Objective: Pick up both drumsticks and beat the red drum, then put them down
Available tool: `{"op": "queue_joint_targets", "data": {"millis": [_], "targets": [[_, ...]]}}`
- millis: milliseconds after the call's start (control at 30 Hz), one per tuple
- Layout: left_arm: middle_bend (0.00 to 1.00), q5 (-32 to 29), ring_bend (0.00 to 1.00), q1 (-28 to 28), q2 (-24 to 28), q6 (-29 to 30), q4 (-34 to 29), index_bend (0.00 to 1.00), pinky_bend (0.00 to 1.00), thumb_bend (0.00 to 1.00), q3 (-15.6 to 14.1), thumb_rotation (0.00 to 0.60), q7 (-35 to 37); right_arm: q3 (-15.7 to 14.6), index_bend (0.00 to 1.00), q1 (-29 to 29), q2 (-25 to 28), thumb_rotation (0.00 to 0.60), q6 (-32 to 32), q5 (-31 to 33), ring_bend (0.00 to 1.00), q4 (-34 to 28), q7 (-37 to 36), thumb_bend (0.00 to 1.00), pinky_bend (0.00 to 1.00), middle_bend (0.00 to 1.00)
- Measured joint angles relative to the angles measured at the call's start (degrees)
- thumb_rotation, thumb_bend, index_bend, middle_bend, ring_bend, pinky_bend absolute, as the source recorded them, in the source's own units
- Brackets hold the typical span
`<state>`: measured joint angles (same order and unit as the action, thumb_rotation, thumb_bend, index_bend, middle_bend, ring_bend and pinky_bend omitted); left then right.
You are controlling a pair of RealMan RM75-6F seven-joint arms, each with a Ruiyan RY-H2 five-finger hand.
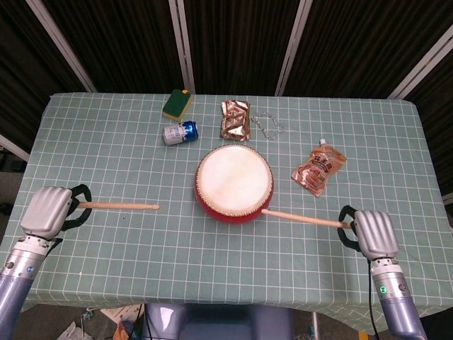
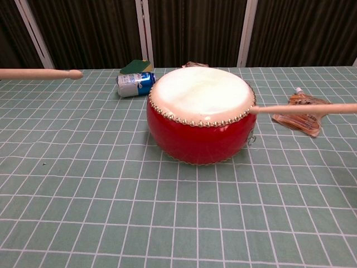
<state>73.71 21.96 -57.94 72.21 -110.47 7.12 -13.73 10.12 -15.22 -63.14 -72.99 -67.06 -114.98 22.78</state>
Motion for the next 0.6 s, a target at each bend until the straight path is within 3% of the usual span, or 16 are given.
{"op": "queue_joint_targets", "data": {"millis": [300, 600], "targets": [[1.00, -3.34, 1.00, 3.25, -0.25, -2.36, 0.86, 0.78, 1.00, 0.51, 3.20, 0.600, -0.93, 5.72, 0.96, -0.14, 5.83, 0.600, 1.87, 7.71, 1.00, -4.00, -12.28, 0.69, 1.00, 1.00], [1.00, -8.17, 1.00, 9.37, -2.14, -7.06, 4.77, 0.78, 1.00, 0.51, 7.13, 0.600, -4.15, 8.26, 0.96, -4.33, 6.11, 0.600, 3.83, 12.82, 1.00, -5.76, -10.92, 0.69, 1.00, 1.00]]}}
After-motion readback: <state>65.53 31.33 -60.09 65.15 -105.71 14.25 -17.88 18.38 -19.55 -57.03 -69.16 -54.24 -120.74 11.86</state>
